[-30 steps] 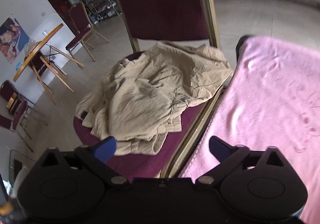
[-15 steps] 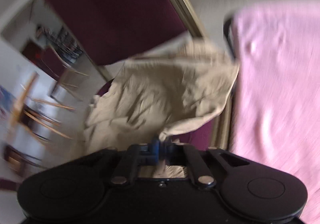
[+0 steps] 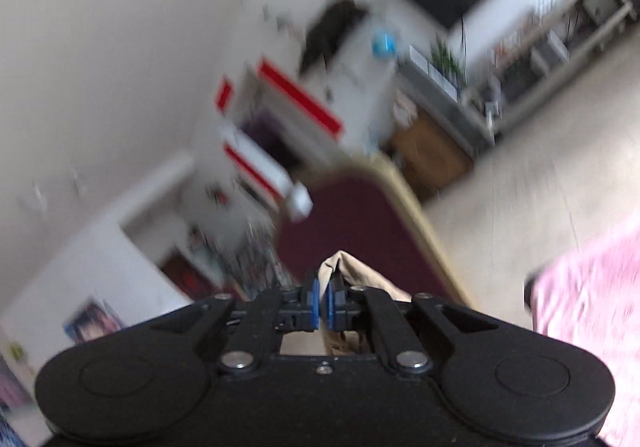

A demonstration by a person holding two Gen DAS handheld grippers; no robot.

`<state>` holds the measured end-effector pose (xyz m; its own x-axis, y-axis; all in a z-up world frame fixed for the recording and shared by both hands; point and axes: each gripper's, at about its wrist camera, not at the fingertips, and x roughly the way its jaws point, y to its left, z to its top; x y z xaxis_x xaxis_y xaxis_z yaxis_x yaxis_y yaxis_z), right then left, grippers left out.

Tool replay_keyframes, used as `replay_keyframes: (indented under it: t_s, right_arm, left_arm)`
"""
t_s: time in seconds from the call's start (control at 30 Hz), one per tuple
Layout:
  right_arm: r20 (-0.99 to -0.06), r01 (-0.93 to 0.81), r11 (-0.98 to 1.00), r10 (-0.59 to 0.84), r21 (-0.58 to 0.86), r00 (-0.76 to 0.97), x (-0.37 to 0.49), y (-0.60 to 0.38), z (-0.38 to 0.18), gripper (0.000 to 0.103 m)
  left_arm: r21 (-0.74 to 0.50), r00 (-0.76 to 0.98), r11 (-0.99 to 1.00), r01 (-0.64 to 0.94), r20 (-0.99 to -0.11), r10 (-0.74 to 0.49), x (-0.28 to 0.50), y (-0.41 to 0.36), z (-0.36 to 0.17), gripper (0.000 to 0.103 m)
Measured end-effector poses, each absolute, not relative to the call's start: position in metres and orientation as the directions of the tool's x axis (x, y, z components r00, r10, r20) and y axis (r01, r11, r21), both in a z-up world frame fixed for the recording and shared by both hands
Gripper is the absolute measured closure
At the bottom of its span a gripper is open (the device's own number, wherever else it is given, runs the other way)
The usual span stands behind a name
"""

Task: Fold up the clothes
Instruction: 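Grasp the beige jacket on the chair with the right gripper and lift, then carry the beige jacket onto the pink blanket and open the right gripper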

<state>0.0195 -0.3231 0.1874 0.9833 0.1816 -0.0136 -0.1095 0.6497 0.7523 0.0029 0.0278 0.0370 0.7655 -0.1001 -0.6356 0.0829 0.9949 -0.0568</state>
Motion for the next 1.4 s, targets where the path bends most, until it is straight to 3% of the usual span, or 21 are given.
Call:
replay_keyframes:
  t_s: [0.17, 0.33, 0.5, 0.63, 0.7, 0.77, 0.83, 0.87, 1.0, 1.17, 1.4]
  right_arm:
    - [0.144, -0.094, 0.725, -0.007, 0.683, 0.99, -0.08, -0.366, 0.26, 0.099]
    - [0.109, 0.158, 0.847, -0.245, 0.508, 0.963, -0.134, -0.391, 0.312, 0.099]
    - [-0.102, 0.336, 0.905, -0.321, 0.259, 0.942, -0.1, -0.385, 0.313, 0.098]
    - [-0.274, 0.302, 0.936, -0.248, 0.179, 0.929, -0.035, -0.353, 0.266, 0.098]
    - [-0.376, 0.239, 0.953, -0.155, 0.188, 0.913, -0.007, -0.321, 0.234, 0.095]
    - [-0.51, 0.163, 0.951, -0.006, 0.264, 0.86, 0.019, -0.291, 0.202, 0.073]
    - [-0.596, 0.097, 0.923, 0.158, 0.373, 0.787, 0.035, -0.265, 0.174, 0.058]
    - [-0.607, 0.068, 0.909, 0.217, 0.411, 0.765, 0.034, -0.255, 0.166, 0.056]
    - [-0.597, 0.026, 0.884, 0.293, 0.467, 0.747, 0.008, -0.251, 0.162, 0.041]
    - [-0.539, 0.102, 0.861, 0.216, 0.498, 0.814, -0.07, -0.305, 0.176, 0.031]
    - [-0.506, 0.264, 0.735, 0.123, 0.624, 0.853, -0.147, -0.408, 0.128, 0.03]
  left_arm:
    - [-0.047, 0.774, 0.964, 0.263, -0.586, -0.24, -0.02, -0.02, 0.066, 0.042]
    - [-0.047, 0.712, 0.903, 0.426, -0.599, -0.367, -0.028, -0.088, 0.066, 0.041]
    - [-0.071, 0.619, 0.852, 0.519, -0.656, -0.432, -0.035, -0.137, 0.038, 0.041]
    - [-0.04, 0.584, 0.858, 0.513, -0.716, -0.383, -0.035, -0.136, 0.009, 0.041]
    - [-0.012, 0.577, 0.869, 0.494, -0.744, -0.338, -0.034, -0.125, -0.004, 0.041]
    - [0.018, 0.568, 0.879, 0.476, -0.77, -0.291, -0.033, -0.115, -0.017, 0.041]
    - [0.051, 0.569, 0.89, 0.454, -0.785, -0.245, -0.027, -0.103, -0.024, 0.041]
    - [0.064, 0.571, 0.894, 0.443, -0.79, -0.226, -0.026, -0.096, -0.026, 0.041]
    - [0.025, 0.53, 0.893, 0.45, -0.812, -0.245, -0.026, -0.1, -0.033, 0.041]
    - [-0.074, 0.451, 0.875, 0.479, -0.834, -0.318, -0.026, -0.122, -0.043, 0.039]
    - [-0.222, 0.325, 0.847, 0.484, -0.852, -0.409, -0.021, -0.158, -0.064, 0.04]
